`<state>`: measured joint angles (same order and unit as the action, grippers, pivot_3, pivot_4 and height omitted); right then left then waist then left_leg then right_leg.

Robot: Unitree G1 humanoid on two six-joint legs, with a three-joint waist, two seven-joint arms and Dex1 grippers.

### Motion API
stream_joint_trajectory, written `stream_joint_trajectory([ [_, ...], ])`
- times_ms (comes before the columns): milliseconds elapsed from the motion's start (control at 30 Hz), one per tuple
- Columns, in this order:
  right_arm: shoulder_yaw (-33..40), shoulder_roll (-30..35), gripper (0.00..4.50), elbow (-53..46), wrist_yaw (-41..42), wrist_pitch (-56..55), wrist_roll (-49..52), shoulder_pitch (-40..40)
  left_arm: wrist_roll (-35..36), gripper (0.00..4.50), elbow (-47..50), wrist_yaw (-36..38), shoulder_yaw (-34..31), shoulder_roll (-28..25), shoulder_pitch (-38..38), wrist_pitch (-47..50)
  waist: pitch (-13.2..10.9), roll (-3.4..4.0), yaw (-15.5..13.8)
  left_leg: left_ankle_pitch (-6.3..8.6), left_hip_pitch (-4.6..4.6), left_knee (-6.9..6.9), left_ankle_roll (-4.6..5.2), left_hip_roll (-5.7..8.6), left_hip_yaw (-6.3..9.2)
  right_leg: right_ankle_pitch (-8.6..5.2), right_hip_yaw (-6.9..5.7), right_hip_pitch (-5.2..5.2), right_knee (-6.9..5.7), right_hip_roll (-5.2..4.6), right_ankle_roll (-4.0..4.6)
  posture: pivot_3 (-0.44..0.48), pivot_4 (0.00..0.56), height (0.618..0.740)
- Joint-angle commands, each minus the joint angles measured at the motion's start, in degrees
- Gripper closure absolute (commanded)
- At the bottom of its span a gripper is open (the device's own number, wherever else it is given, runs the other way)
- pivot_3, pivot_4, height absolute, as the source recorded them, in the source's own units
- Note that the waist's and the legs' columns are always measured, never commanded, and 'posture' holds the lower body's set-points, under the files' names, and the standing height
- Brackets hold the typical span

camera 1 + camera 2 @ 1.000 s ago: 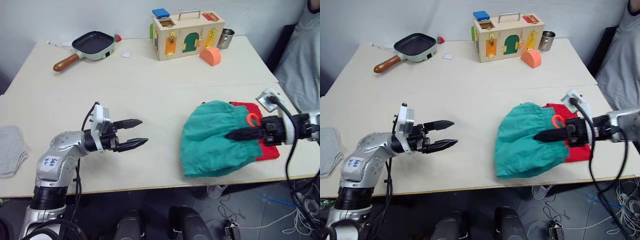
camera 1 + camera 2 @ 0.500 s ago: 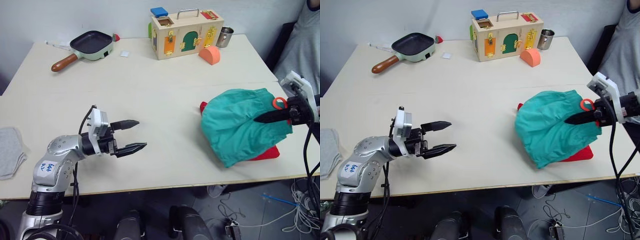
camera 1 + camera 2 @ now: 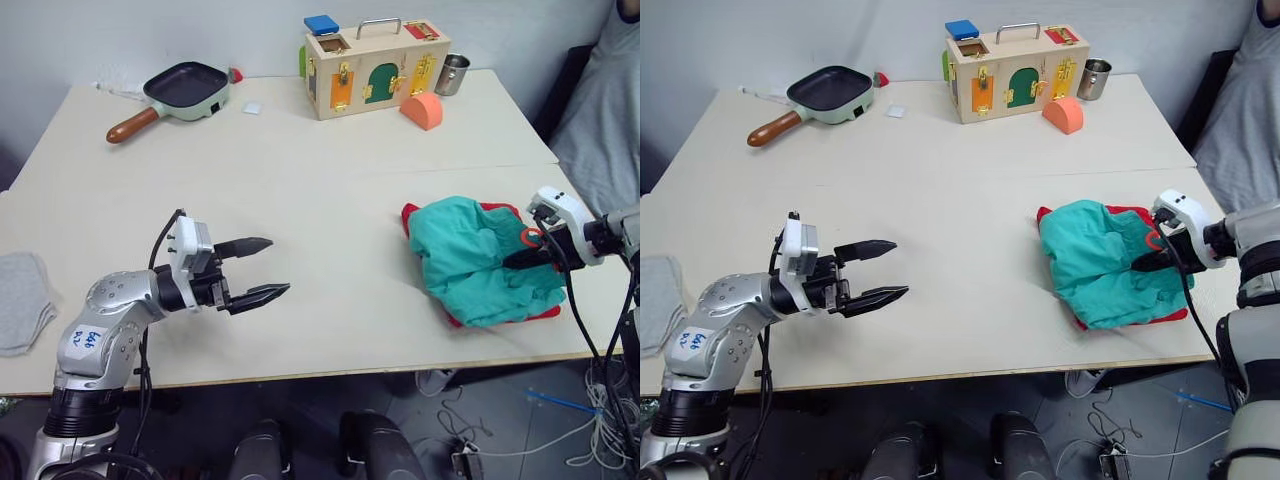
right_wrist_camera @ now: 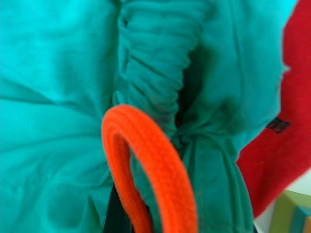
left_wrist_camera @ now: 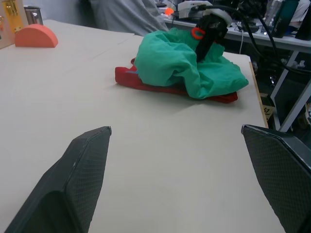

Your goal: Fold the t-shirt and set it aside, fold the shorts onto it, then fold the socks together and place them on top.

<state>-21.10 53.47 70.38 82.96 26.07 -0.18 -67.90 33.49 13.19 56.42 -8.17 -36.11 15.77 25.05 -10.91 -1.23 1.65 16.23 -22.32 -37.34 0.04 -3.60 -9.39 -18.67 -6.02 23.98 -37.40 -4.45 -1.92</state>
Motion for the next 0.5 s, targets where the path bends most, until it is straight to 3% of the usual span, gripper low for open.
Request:
stream_joint_trajectory([
  [33, 3.4, 1.7, 4.32, 0.3, 4.7, 1.7, -0.6, -3.7, 1.1, 0.00, 2.8, -0.2, -1.5, -1.0, -0.4, -0.1, 0.0, 0.02, 0.0, 0.00, 0.00, 0.00, 0.00, 0.00, 0.00, 0.00, 0.00, 0.00, -0.01, 0.00, 0.00, 0.000, 0.150, 0.740],
  [100, 4.5, 2.1, 4.32, 0.3, 6.2, 2.6, -1.0, -5.0, 1.1, 0.00, 2.8, -0.3, -1.5, -1.3, -0.5, 0.0, 0.0, 0.04, 0.2, 0.00, 0.03, 0.01, 0.00, -0.01, 0.00, 0.00, 0.00, 0.00, -0.02, 0.01, 0.00, 0.000, 0.150, 0.740],
  [500, 7.6, 0.1, 4.32, 3.9, -8.3, -1.2, -6.9, -1.3, 0.9, 0.00, 2.5, -0.5, -1.1, -1.3, 0.3, -0.1, 0.0, 0.04, 0.0, -0.01, 0.03, 0.00, -0.02, -0.01, -0.04, -0.01, 0.04, 0.02, -0.05, 0.00, 0.02, 0.000, 0.150, 0.740],
])
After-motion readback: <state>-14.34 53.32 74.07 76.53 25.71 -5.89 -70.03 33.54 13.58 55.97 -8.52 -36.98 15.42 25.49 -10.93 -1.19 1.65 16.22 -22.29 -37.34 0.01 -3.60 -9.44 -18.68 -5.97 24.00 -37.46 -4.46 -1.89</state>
